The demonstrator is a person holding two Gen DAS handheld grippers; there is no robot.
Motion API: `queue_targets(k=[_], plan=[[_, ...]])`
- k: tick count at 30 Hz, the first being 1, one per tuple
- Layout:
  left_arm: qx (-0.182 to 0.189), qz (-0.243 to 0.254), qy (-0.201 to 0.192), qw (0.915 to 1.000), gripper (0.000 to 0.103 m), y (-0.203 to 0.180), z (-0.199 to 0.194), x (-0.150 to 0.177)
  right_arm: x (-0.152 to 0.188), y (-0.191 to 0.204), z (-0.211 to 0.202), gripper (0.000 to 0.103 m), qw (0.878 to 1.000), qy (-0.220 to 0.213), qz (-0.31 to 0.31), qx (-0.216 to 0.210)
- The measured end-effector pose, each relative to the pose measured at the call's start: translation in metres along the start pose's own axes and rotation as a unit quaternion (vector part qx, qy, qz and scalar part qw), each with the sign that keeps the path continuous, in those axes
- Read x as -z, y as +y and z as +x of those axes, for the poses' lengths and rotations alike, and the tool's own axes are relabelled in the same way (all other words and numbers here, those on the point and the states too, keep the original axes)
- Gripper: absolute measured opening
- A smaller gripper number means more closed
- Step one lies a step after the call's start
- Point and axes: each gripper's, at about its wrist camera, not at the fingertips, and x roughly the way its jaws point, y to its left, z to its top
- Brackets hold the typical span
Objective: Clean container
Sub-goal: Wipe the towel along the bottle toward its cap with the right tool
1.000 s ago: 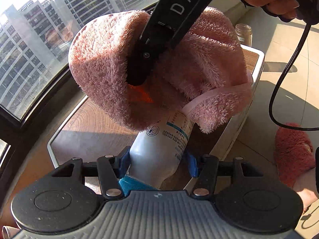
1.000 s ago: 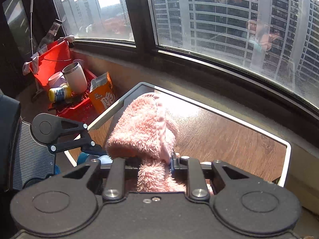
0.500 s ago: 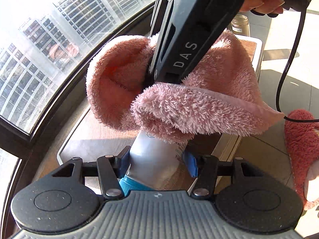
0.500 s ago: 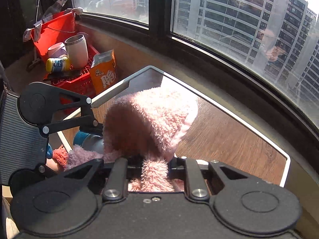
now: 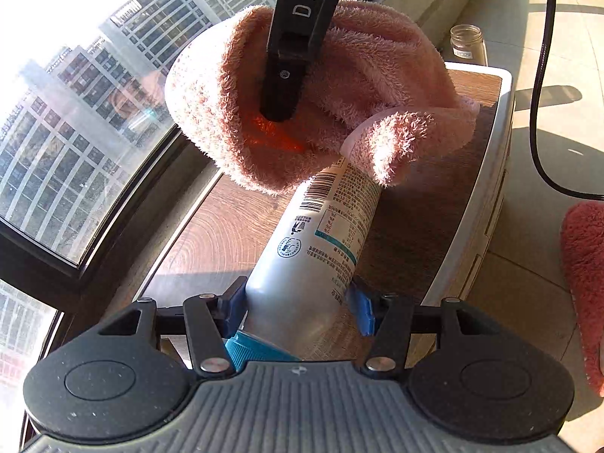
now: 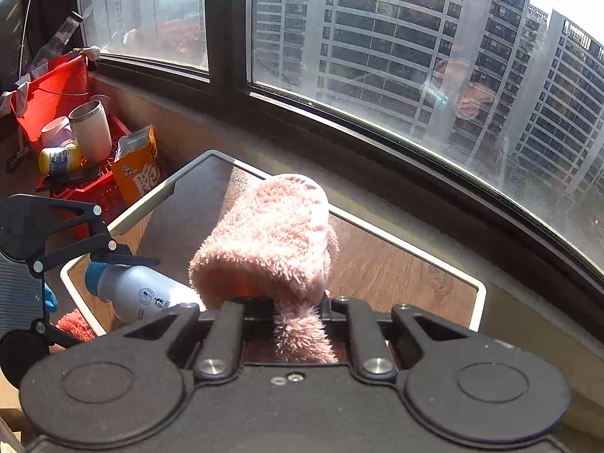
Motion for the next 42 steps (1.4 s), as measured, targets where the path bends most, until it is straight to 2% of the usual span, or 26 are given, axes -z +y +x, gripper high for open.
queue_targets(k=[4, 8, 12, 18, 22, 24, 26, 30, 35, 39, 42], plan=[[0.003, -0.005, 0.0, 1.0, 0.055, -0.001, -0.008, 0.002, -0.012, 0.023, -0.002, 0.016, 0.997, -0.009, -0.003, -0.07], [0.005, -0.006, 0.003, 1.0, 0.055, 0.0, -0.008, 0.002, -0.011, 0.049, 0.013, 0.016, 0.996, 0.012, -0.033, -0.083], [0.009, -0.01, 0.007, 0.9999, 0.055, 0.002, -0.006, 0.003, -0.009, 0.051, 0.019, 0.016, 0.996, 0.02, -0.039, -0.072], [0.009, -0.007, 0.004, 0.9999, 0.055, 0.002, -0.007, 0.003, 0.0, 0.024, 0.028, 0.016, 0.999, 0.03, -0.02, -0.016], [0.008, -0.005, 0.0, 1.0, 0.055, 0.002, -0.008, 0.002, 0.004, -0.003, 0.034, 0.016, 0.998, 0.04, 0.04, 0.034], [0.008, -0.007, 0.002, 0.9999, 0.055, 0.002, -0.007, 0.002, 0.004, -0.013, 0.033, 0.018, 0.995, 0.037, 0.081, 0.033], [0.009, -0.008, 0.005, 0.9999, 0.055, 0.001, -0.006, 0.002, 0.005, -0.016, 0.033, 0.022, 0.994, 0.035, 0.102, 0.023], [0.01, -0.011, 0.008, 0.9999, 0.055, 0.0, -0.004, 0.003, 0.005, -0.015, 0.034, 0.028, 0.994, 0.036, 0.103, 0.01], [0.011, -0.012, 0.007, 0.9998, 0.055, 0.001, -0.005, 0.002, -0.003, -0.013, 0.027, 0.021, 0.995, 0.018, 0.102, 0.006], [0.008, -0.011, 0.008, 0.9999, 0.055, 0.001, -0.005, 0.003, -0.026, -0.002, 0.015, 0.021, 0.99, -0.013, 0.125, -0.057], [0.009, -0.012, 0.008, 0.9999, 0.055, 0.001, -0.005, 0.002, -0.036, 0.017, 0.019, 0.021, 0.988, -0.012, 0.117, -0.098]])
